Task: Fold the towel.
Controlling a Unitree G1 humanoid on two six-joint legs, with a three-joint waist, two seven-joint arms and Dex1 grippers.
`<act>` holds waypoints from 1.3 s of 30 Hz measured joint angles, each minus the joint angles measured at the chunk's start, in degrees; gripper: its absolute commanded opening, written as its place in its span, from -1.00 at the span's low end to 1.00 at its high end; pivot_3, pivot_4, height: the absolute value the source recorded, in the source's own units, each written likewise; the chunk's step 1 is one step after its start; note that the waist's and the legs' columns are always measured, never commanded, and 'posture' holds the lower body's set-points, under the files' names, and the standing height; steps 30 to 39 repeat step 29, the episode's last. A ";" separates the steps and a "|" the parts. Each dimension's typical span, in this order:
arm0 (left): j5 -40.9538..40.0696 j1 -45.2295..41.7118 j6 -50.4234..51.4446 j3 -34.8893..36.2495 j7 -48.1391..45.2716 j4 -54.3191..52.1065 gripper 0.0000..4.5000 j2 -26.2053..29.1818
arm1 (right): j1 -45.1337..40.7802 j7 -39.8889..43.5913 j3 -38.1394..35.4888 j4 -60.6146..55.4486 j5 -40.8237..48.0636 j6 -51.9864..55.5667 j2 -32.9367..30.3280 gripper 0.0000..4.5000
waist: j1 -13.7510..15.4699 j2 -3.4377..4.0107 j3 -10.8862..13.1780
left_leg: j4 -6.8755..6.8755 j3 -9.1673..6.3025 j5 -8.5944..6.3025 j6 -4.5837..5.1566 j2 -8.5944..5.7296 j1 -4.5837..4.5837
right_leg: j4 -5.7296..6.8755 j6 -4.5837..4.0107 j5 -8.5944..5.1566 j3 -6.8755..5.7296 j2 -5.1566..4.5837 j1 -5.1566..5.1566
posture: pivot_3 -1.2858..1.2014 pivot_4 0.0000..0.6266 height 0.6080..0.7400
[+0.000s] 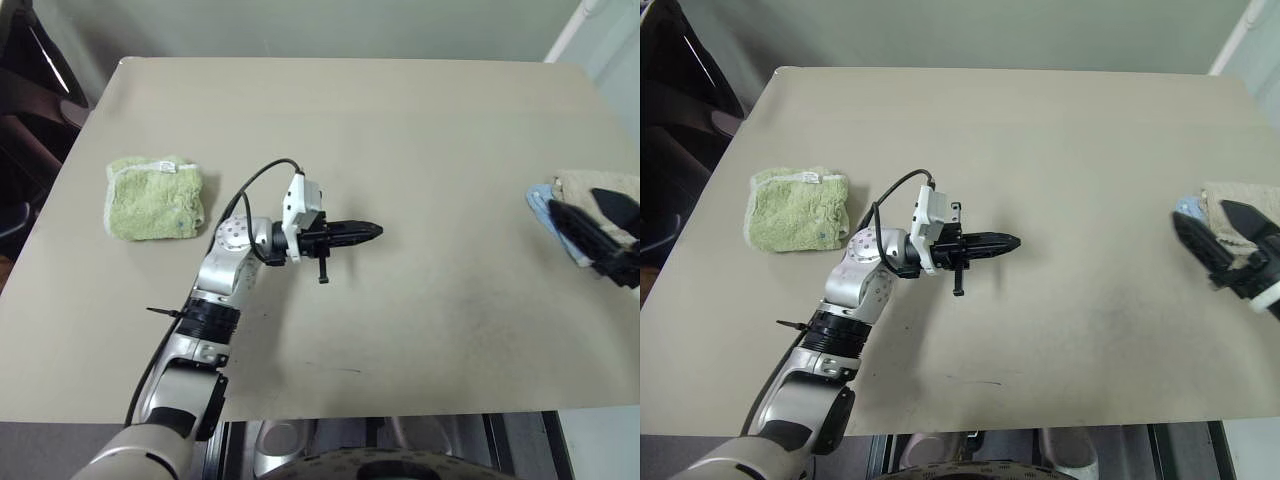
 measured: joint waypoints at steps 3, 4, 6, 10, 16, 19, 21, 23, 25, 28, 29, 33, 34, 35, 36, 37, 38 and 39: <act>-1.93 1.22 4.00 0.58 -0.79 -4.11 -0.61 2.62 | -2.31 2.23 7.31 -0.77 -3.72 -0.70 0.08 1.00 | 0.10 0.01 0.00 | 0.04 0.02 0.01 -0.01 0.00 0.00 | -0.01 0.06 -0.03 0.00 -0.02 0.01 | 0.03 -0.52 0.89; -2.25 1.67 4.75 0.61 -0.96 -4.91 -0.46 3.21 | -2.92 2.64 8.59 -0.82 -4.27 -0.92 0.10 1.00 | 0.17 0.01 0.00 | 0.04 0.02 0.01 -0.02 0.00 0.00 | -0.01 0.06 -0.03 0.00 -0.03 0.01 | 0.03 -0.52 0.89; -2.53 2.86 5.52 0.60 -1.46 -6.41 -0.17 4.81 | -4.51 3.77 11.38 -0.76 -6.65 -1.69 0.10 1.00 | 0.18 0.00 0.00 | 0.05 0.02 0.02 -0.03 0.00 0.00 | -0.01 0.07 -0.04 0.00 -0.03 0.01 | 0.03 -0.52 0.89; -3.05 3.96 6.24 1.17 -2.64 -7.13 0.41 7.21 | -5.01 6.90 16.18 -0.31 -11.27 -3.01 0.13 1.00 | 0.27 0.00 0.00 | 0.04 0.01 0.04 -0.04 0.01 0.01 | 0.01 0.05 -0.04 -0.01 -0.03 0.01 | 0.03 -0.52 0.89; -3.98 5.23 6.53 2.81 -3.38 -9.39 0.99 10.14 | -6.10 13.10 19.22 0.80 -14.12 -3.90 -0.03 1.00 | 0.10 0.00 0.00 | 0.05 0.02 0.07 -0.09 0.03 0.05 | 0.02 -0.06 0.00 -0.02 -0.01 0.01 | 0.03 -0.52 0.89; -3.91 6.22 6.30 3.71 -3.35 -9.62 0.99 12.01 | -6.93 16.07 21.34 0.97 -15.16 -4.04 -0.03 1.00 | -0.01 0.00 0.00 | 0.04 0.03 0.11 -0.12 0.04 0.07 | 0.04 -0.17 0.01 -0.01 0.00 0.01 | 0.03 -0.52 0.89; -3.54 6.91 5.41 4.74 -2.25 -9.61 0.99 12.22 | -7.67 17.63 22.58 1.47 -16.22 -4.24 -0.03 1.00 | 0.00 0.00 0.00 | 0.06 0.02 0.13 -0.11 0.04 0.07 | 0.04 -0.29 -0.02 -0.01 0.00 0.02 | 0.03 -0.52 0.89; -3.04 6.95 4.38 5.25 -0.84 -9.61 0.99 12.20 | -8.26 18.83 23.66 1.96 -17.00 -4.39 -0.02 1.00 | 0.08 0.00 0.00 | 0.07 0.02 0.20 -0.07 0.03 0.07 | 0.03 -0.38 -0.04 -0.01 -0.01 0.03 | 0.03 -0.52 0.89; -2.66 6.95 3.73 5.59 -0.35 -9.61 0.99 12.19 | -8.42 19.53 24.24 2.32 -17.42 -4.50 0.01 1.00 | 0.09 -0.01 0.00 | 0.07 0.02 0.23 -0.07 0.03 0.07 | 0.03 -0.46 -0.05 -0.01 -0.02 0.04 | 0.03 -0.52 0.89; -1.85 8.20 2.28 5.95 1.50 -9.69 0.99 12.16 | -9.19 20.37 25.01 3.06 -18.67 -4.87 0.09 1.00 | -0.09 -0.01 0.00 | 0.05 0.03 0.27 -0.10 0.03 0.08 | 0.03 -0.53 -0.01 0.00 -0.01 0.03 | 0.03 -0.52 0.89; -1.54 8.69 1.86 6.02 1.98 -9.69 0.99 12.09 | -9.52 20.59 25.18 3.14 -18.96 -4.90 0.09 1.00 | -0.14 -0.01 0.00 | 0.05 0.02 0.28 -0.11 0.04 0.08 | 0.03 -0.54 -0.01 0.00 -0.01 0.02 | 0.03 -0.52 0.89; -1.54 8.69 1.86 6.02 1.98 -9.69 0.99 12.09 | -9.52 20.59 25.18 3.14 -18.96 -4.90 0.09 1.00 | -0.14 -0.01 0.00 | 0.05 0.02 0.28 -0.11 0.04 0.08 | 0.03 -0.54 -0.01 0.00 -0.01 0.02 | 0.03 -0.52 0.89; -1.54 8.69 1.86 6.02 1.98 -9.69 0.99 12.09 | -9.52 20.59 25.18 3.14 -18.96 -4.90 0.09 1.00 | -0.14 -0.01 0.00 | 0.05 0.02 0.28 -0.11 0.04 0.08 | 0.03 -0.54 -0.01 0.00 -0.01 0.02 | 0.03 -0.52 0.89; -1.54 8.69 1.86 6.02 1.98 -9.69 0.99 12.09 | -9.52 20.59 25.18 3.14 -18.96 -4.90 0.09 1.00 | -0.14 -0.01 0.00 | 0.05 0.02 0.28 -0.11 0.04 0.08 | 0.03 -0.54 -0.01 0.00 -0.01 0.02 | 0.03 -0.52 0.89; -1.54 8.69 1.86 6.02 1.98 -9.69 0.99 12.09 | -9.52 20.59 25.18 3.14 -18.96 -4.90 0.09 1.00 | -0.14 -0.01 0.00 | 0.05 0.02 0.28 -0.11 0.04 0.08 | 0.03 -0.54 -0.01 0.00 -0.01 0.02 | 0.03 -0.52 0.89; -1.54 8.69 1.86 6.02 1.98 -9.69 0.99 12.09 | -9.52 20.59 25.18 3.14 -18.96 -4.90 0.09 1.00 | -0.14 -0.01 0.00 | 0.05 0.02 0.28 -0.11 0.04 0.08 | 0.03 -0.54 -0.01 0.00 -0.01 0.02 | 0.03 -0.52 0.89; -1.54 8.69 1.86 6.02 1.98 -9.69 0.99 12.09 | -9.52 20.59 25.18 3.14 -18.96 -4.90 0.09 1.00 | -0.14 -0.01 0.00 | 0.05 0.02 0.28 -0.11 0.04 0.08 | 0.03 -0.54 -0.01 0.00 -0.01 0.02 | 0.03 -0.52 0.89; -1.54 8.69 1.86 6.02 1.98 -9.69 0.99 12.09 | -9.52 20.59 25.18 3.14 -18.96 -4.90 0.09 1.00 | -0.14 -0.01 0.00 | 0.05 0.02 0.28 -0.11 0.04 0.08 | 0.03 -0.54 -0.01 0.00 -0.01 0.02 | 0.03 -0.52 0.89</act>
